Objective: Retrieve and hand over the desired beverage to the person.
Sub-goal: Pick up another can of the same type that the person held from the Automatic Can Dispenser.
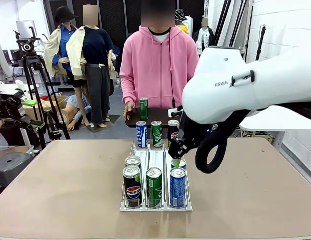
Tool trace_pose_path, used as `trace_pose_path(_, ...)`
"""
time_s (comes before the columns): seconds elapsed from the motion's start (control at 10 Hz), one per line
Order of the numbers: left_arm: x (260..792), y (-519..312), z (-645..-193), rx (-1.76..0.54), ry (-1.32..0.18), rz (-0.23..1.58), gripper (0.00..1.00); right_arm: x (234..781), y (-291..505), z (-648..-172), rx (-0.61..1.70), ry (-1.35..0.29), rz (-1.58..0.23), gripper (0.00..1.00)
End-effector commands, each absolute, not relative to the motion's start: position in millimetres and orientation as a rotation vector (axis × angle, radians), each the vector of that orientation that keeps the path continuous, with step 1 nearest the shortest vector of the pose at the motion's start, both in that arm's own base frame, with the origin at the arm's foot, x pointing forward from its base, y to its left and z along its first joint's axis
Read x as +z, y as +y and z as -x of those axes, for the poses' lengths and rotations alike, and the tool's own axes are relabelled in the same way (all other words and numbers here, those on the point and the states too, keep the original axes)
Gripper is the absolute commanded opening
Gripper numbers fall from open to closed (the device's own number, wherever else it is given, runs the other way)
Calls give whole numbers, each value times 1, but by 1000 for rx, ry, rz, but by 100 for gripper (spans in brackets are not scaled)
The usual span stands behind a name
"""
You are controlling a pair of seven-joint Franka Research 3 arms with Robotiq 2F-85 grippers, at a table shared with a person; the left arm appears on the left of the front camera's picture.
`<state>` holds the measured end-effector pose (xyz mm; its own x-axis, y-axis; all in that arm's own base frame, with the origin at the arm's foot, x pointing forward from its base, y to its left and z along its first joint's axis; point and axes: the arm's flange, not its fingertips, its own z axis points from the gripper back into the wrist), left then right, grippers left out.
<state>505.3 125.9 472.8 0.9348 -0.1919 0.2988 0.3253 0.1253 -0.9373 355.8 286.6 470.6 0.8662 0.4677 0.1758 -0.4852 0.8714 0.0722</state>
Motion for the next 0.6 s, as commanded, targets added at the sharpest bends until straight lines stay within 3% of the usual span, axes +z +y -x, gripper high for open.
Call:
trace_pose_path(0.0, 473, 126, -503, -369, -120, 1391, 100, 459, 309, -356, 486, -170, -53, 100)
trace_pose_path(0.5, 473, 126, -503, -369, -120, 1391, 100, 434, 328, -349, 478, -172, -39, 100)
